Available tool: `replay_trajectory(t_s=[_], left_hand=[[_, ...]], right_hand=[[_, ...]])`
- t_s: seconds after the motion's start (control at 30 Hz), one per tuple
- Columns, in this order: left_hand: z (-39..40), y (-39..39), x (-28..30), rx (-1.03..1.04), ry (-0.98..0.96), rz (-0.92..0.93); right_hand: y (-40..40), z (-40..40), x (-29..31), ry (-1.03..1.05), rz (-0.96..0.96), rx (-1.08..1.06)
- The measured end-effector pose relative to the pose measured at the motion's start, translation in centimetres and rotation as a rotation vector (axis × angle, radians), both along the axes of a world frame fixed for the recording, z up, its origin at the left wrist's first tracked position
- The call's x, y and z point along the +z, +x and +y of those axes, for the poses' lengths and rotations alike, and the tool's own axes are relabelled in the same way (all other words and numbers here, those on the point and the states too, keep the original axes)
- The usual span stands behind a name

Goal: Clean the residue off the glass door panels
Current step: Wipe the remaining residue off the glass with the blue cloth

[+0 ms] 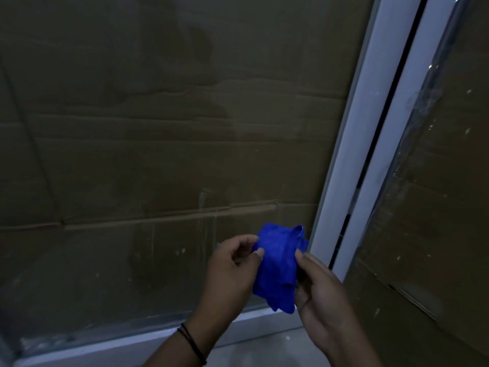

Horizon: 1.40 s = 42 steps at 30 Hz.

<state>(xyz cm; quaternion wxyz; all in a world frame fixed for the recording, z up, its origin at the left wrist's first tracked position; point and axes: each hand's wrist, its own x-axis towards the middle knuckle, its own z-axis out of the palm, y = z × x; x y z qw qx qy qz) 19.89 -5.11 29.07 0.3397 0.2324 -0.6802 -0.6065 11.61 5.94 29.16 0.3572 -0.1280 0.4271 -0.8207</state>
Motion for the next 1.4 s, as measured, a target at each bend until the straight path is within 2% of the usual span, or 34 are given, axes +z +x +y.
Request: replay_trajectory(t_s=[0.23, 0.33, 0.43, 0.57, 0.73, 0.87, 1.0, 1.07, 1.1, 1.17, 1.2, 1.3, 1.4], left_hand=[[0.2, 0.4, 0.3, -0.027, 0.055, -0.026], [0.1, 0.5, 0.3, -0.105, 0.203, 0.005], [-0.1, 0.7, 0.3, -0.157, 0.295, 0.036], [-0.2, 0.9, 0.5, -0.168, 0.301, 0.047], [-0.1, 1.1, 0.7, -0.189, 0.311, 0.099], [0.0, 0.9, 0.6, -0.173, 0.269, 0.134], [-0.1, 0.5, 0.5, -0.130, 0.327, 0.141], [-0.1, 0.2, 0.2, -0.057, 0.256, 0.089], [-0.1, 0.1, 0.0, 0.013, 0.137, 0.044], [0.2, 0.0, 0.0, 0.100, -0.075, -0.001], [0.3, 0.1, 0.0, 0.064, -0.089, 0.008], [0.8, 0.6, 0.6, -0.195, 0.147, 0.058], [0.3, 0.8, 0.7, -0.188, 0.234, 0.079]], right_hand=[[0.5, 0.3, 0.1, -0.026, -0.010, 0.044], [0.6, 0.5, 0.2, -0.043, -0.030, 0.120], [0.7, 0.4, 0.1, 0.087, 0.101, 0.109], [0.4, 0.2, 0.0, 0.242, 0.218, -0.073], [0.3, 0.5, 0.2, 0.164, 0.141, -0.053], [0.3, 0.4, 0.0, 0.155, 0.186, -0.020], [0.2, 0.4, 0.1, 0.087, 0.138, 0.003], [0.1, 0.4, 0.3, 0.074, 0.137, -0.013], [0.2, 0.3, 0.3, 0.106, 0.172, -0.045], [0.4, 0.0, 0.1, 0.209, 0.314, -0.117], [0.7, -0.1, 0.2, 0.252, 0.396, -0.132], [1.5, -0.6, 0.1, 0.284, 0.519, -0.112], [1.7, -0.7, -0.2, 0.276, 0.500, -0.106]])
